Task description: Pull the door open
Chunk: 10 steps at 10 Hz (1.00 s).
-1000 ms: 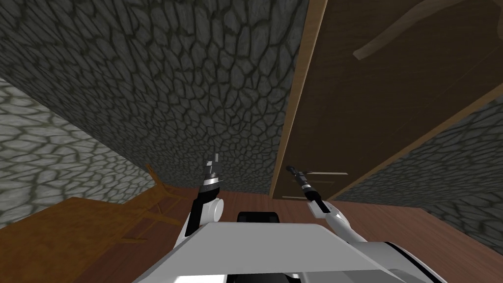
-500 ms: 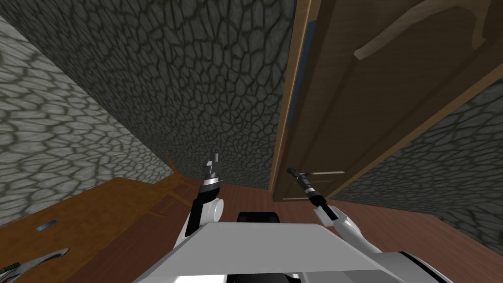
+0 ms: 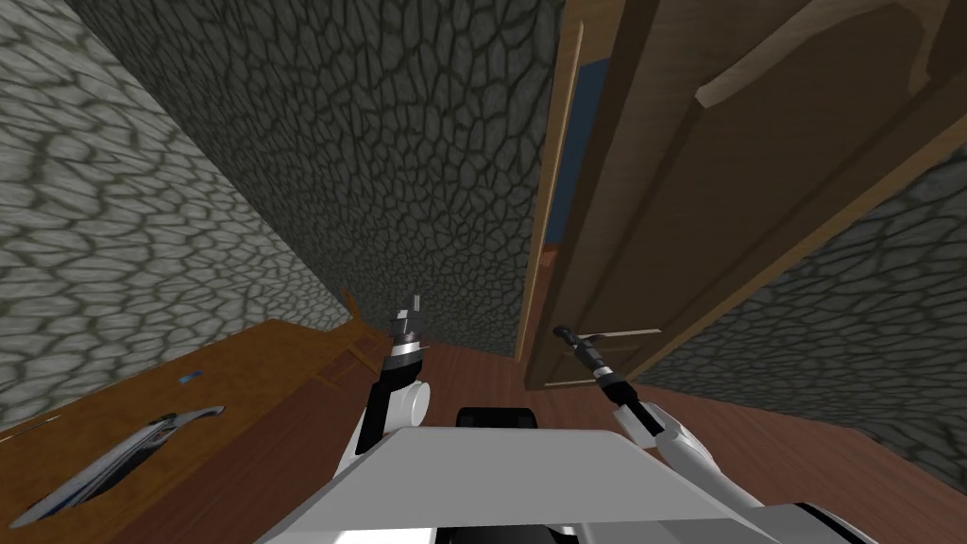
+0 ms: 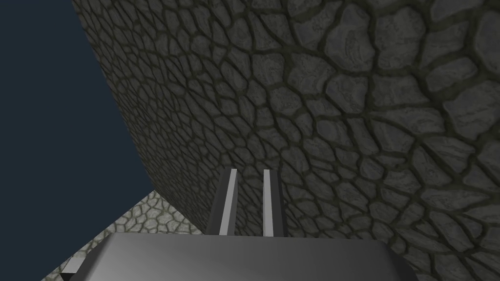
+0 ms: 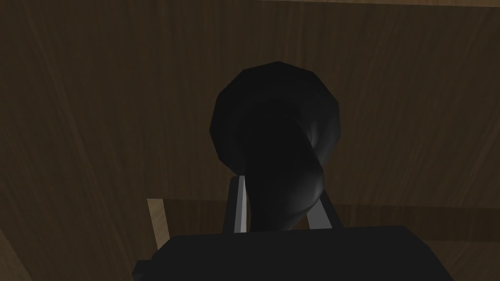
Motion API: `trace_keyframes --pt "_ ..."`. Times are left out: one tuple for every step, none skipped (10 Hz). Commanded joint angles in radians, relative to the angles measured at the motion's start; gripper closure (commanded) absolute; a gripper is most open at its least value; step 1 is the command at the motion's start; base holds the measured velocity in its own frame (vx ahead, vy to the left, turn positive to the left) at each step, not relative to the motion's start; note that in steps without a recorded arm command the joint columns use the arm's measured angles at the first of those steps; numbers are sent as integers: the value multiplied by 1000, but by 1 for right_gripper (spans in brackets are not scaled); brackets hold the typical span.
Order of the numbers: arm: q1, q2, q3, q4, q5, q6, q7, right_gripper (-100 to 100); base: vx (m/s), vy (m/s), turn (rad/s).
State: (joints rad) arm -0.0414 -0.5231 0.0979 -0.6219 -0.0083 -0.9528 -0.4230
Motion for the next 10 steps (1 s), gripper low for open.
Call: trace_keyframes --pt "3 -7 7 22 3 -32 -8 100 -191 -68 117" --pt "8 -12 9 24 4 -42 -12 100 -121 -58 51" --pt "18 -22 13 28 5 -62 -20 100 -127 -73 119" --pt "23 -27 15 30 6 -72 -25 100 -145 -72 120" --pt "32 -38 20 34 7 -93 -33 100 -165 -73 135" --pt "41 -47 23 38 8 -111 -41 100 -187 -71 158" --pt "49 -55 27 41 9 -127 -48 100 -187 -85 150" --pt "57 -63 30 45 10 -144 -55 100 -186 -82 132" --pt "42 -55 32 61 11 -143 -53 100 -82 -31 27" --pt "53 -61 35 67 12 -163 -58 100 -147 -62 187"
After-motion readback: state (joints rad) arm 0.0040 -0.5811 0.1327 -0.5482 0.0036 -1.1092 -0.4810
